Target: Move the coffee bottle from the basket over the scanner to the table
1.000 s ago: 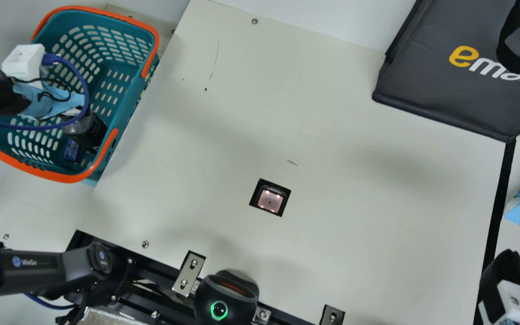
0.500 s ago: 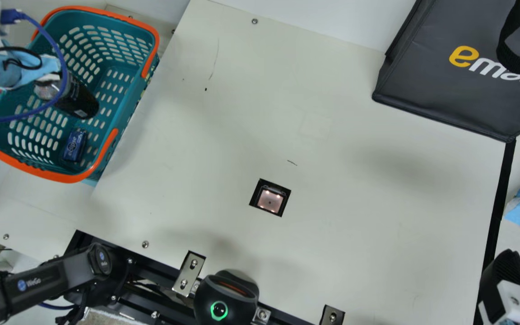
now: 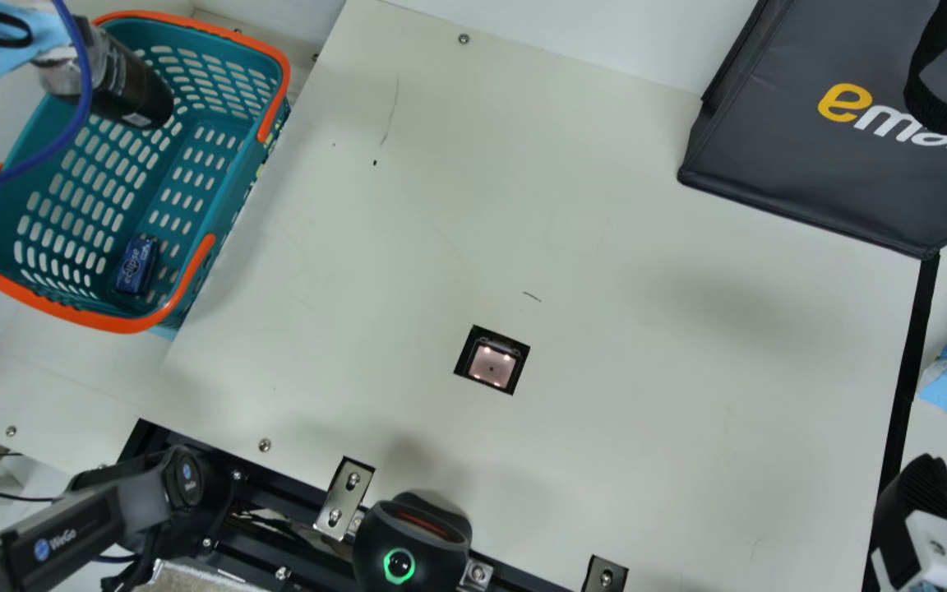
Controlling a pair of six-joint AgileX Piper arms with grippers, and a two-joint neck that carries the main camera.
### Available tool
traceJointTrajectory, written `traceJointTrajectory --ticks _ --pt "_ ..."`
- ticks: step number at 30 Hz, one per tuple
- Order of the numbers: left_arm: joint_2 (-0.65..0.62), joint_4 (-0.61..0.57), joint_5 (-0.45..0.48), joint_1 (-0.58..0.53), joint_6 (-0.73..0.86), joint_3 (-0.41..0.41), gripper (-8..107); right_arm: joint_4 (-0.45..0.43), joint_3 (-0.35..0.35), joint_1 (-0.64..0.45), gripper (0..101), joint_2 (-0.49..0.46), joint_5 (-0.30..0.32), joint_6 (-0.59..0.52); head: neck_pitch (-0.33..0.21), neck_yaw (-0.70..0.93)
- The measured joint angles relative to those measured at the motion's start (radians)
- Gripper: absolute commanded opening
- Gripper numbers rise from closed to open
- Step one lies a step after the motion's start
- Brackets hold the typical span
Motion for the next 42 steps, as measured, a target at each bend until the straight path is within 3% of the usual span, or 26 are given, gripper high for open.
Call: traceJointTrajectory --ticks 10,19,30,42 --pt "-0.074 0.030 0.068 -0.179 -0.084 -0.062 -8 0.000 0.000 0.000 95 0.000 0.000 0.000 0.000 0.000" --pt "-0.115 0.088 0.076 -0.385 -0.186 -0.038 -8 0.000 0.000 0.000 95 0.000 0.001 0.000 0.000 -0.002" --pt "-0.107 0.227 -0.035 -0.630 -0.366 0.097 -8 0.000 0.000 0.000 95 0.000 0.001 0.000 0.000 -0.002" --pt "-0.059 0.408 -0.225 -0.799 -0.590 0.301 -8 0.000 0.000 0.000 95 0.000 0.001 0.000 0.000 0.000"
